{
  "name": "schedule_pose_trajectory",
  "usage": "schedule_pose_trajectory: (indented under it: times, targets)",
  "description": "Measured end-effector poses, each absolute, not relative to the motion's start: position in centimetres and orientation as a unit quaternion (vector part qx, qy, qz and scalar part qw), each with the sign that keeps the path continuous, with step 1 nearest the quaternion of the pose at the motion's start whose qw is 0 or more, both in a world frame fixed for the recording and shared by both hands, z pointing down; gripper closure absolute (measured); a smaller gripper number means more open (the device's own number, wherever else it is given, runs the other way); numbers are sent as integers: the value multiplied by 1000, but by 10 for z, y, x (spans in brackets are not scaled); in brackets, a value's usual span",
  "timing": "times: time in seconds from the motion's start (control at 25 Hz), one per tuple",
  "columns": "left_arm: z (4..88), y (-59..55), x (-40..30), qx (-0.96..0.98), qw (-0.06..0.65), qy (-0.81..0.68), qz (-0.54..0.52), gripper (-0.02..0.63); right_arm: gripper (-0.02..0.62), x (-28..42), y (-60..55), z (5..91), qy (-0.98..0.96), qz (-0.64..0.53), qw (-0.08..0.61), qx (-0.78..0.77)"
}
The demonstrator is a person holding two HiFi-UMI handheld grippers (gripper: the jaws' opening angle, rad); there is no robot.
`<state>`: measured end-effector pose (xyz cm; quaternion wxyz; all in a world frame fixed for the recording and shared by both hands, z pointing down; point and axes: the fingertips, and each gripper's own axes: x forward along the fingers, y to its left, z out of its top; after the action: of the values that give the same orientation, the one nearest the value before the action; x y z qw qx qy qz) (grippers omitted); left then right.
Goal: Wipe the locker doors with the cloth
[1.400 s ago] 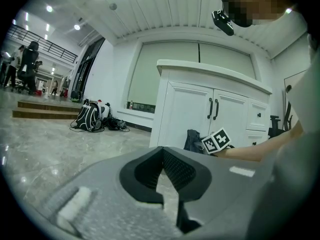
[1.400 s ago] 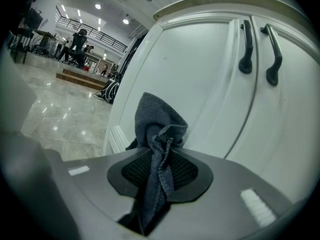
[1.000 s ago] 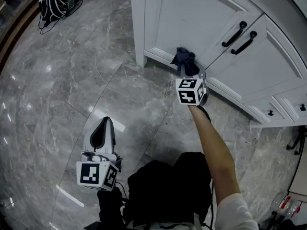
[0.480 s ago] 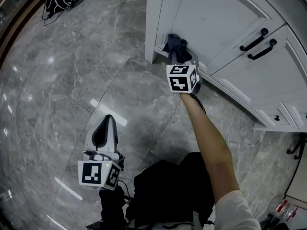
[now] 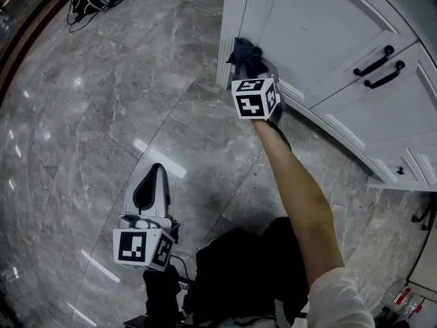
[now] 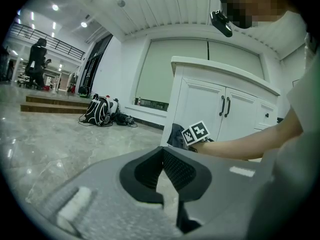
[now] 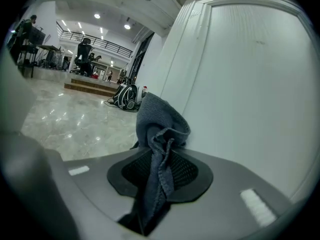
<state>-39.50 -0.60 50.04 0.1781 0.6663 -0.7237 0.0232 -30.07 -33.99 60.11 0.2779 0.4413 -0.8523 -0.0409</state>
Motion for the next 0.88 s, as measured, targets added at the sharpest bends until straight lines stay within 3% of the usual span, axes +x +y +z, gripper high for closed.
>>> schedule_pose_trajectory:
  times: [0.4,0.6,0.88]
  targets:
    - [473,-30,-349,697,153,-700,26,604,502,-269,-265,514,-913,-76,200,349]
    - [438,-48,-296,718,139,-681,46,604,502,-206,-220,473,-928,-73,195,308]
    - [303,-60,-205,752,110,-647,65,604,502,-90,-140,370,-936,-27,179,302]
